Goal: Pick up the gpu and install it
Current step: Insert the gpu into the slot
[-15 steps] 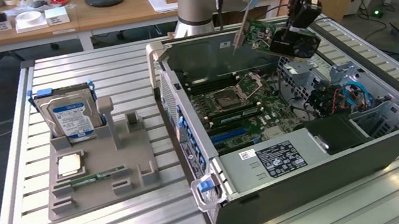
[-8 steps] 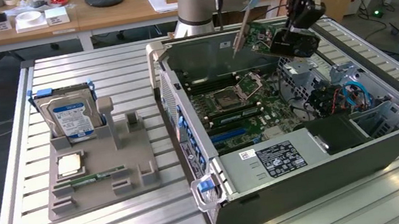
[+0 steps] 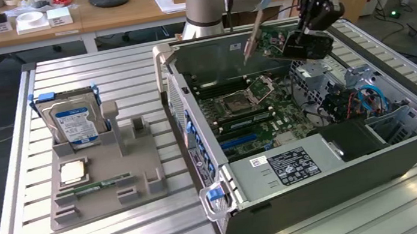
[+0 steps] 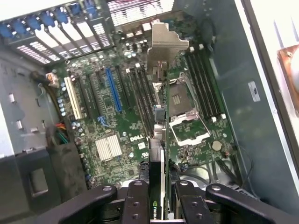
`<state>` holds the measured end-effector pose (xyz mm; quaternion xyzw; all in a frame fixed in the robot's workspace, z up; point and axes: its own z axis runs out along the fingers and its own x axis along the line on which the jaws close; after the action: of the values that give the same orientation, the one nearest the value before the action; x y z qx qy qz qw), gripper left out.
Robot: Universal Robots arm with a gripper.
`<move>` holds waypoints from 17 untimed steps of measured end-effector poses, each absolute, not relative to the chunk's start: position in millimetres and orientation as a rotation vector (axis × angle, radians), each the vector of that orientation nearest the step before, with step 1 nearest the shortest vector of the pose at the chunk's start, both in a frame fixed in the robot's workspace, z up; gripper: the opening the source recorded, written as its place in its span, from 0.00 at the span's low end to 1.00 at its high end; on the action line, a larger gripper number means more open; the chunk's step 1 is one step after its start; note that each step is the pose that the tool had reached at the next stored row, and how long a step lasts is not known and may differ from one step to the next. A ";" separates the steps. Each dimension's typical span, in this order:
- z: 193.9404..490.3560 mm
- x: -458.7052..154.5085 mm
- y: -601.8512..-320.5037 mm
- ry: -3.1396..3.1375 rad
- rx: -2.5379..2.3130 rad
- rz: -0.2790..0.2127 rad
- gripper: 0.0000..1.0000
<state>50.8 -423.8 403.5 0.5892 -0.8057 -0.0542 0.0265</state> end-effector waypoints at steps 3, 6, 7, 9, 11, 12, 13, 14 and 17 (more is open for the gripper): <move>403.4 50.8 -423.8 -2.451 1.868 -0.166 0.26; 403.2 50.8 -423.7 -2.410 1.917 -0.164 0.26; 403.1 50.8 -423.6 -2.397 1.932 -0.163 0.26; 403.0 50.8 -423.5 -2.374 1.959 -0.162 0.26; 402.8 50.8 -423.3 -2.351 1.985 -0.161 0.26; 402.7 50.8 -423.2 -2.339 1.998 -0.160 0.26; 402.7 50.8 -423.1 -2.327 2.011 -0.160 0.26; 402.6 50.8 -423.0 -2.315 2.024 -0.159 0.26; 402.3 50.8 -422.8 -2.279 2.062 -0.158 0.26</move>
<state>50.8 -422.8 402.3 0.6697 -0.7402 -0.0512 0.0320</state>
